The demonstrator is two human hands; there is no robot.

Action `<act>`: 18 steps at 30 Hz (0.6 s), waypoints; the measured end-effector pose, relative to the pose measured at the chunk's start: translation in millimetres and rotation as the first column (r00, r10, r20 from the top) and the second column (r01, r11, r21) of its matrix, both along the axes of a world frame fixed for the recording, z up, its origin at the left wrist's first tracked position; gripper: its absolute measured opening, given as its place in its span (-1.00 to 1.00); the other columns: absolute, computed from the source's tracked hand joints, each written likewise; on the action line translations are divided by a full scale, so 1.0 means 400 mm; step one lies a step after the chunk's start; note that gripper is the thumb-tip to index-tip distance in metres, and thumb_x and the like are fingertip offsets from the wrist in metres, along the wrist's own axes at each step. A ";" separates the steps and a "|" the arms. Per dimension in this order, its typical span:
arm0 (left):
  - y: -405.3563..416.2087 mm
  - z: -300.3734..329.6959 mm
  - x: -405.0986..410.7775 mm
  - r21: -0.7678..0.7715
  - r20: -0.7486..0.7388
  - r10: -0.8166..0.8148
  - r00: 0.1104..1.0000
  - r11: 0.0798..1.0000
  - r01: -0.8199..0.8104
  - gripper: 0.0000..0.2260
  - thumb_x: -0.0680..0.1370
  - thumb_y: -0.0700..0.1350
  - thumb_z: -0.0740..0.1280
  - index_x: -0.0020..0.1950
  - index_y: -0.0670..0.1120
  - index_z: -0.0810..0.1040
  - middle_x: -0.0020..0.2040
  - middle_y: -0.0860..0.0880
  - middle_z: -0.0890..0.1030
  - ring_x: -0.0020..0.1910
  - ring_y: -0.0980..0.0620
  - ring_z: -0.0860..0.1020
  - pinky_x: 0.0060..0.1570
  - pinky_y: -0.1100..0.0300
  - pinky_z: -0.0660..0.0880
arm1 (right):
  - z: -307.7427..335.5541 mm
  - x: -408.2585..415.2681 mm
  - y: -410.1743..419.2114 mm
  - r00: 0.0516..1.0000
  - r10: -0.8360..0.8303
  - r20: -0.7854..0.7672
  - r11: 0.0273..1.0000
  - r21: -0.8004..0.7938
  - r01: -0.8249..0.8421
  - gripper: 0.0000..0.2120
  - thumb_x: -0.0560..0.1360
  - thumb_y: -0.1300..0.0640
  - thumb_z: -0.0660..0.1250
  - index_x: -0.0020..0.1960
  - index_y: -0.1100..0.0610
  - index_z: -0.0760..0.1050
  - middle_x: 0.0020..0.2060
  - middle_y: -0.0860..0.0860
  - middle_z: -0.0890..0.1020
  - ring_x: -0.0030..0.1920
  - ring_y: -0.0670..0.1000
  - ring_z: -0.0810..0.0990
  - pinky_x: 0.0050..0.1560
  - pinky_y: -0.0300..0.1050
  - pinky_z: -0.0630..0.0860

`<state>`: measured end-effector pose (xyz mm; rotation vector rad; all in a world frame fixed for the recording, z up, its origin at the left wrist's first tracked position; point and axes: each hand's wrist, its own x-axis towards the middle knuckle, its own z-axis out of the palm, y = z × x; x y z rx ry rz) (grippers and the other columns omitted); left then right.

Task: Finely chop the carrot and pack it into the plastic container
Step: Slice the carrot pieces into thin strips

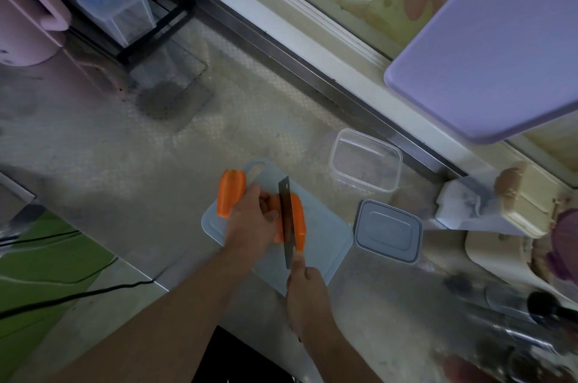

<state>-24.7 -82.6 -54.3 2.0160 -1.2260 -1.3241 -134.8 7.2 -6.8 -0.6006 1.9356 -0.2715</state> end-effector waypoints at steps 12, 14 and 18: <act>0.005 -0.002 0.003 -0.014 0.005 -0.001 1.000 1.000 0.001 -0.81 0.57 -0.22 0.41 0.06 0.03 0.48 -0.12 0.09 0.59 -0.12 0.21 0.54 -0.21 0.31 0.36 | -0.020 0.014 -0.021 0.995 0.093 0.032 0.994 -0.066 -0.090 -0.51 0.69 -0.24 -0.01 -0.17 0.07 0.43 -0.36 -0.05 0.43 -0.42 -0.14 0.39 -0.40 -0.29 0.33; 0.004 -0.002 0.003 -0.005 -0.010 0.003 1.000 1.000 -0.003 -0.80 0.57 -0.23 0.41 0.06 0.04 0.49 -0.11 0.08 0.60 -0.11 0.17 0.56 -0.19 0.32 0.38 | -0.017 0.021 -0.071 0.995 0.095 0.044 0.992 -0.090 -0.091 -0.54 0.69 -0.23 0.00 -0.17 0.04 0.42 -0.36 -0.04 0.45 -0.43 -0.14 0.41 -0.42 -0.29 0.35; 0.005 0.004 -0.001 0.003 -0.012 0.020 1.000 1.000 -0.019 -0.80 0.58 -0.23 0.40 0.08 0.04 0.48 -0.10 0.07 0.59 -0.10 0.17 0.56 -0.14 0.30 0.41 | -0.026 0.028 -0.090 0.995 0.087 0.046 0.983 -0.166 -0.079 -0.58 0.70 -0.19 0.02 -0.10 0.05 0.46 -0.29 -0.05 0.50 -0.36 -0.15 0.45 -0.41 -0.37 0.37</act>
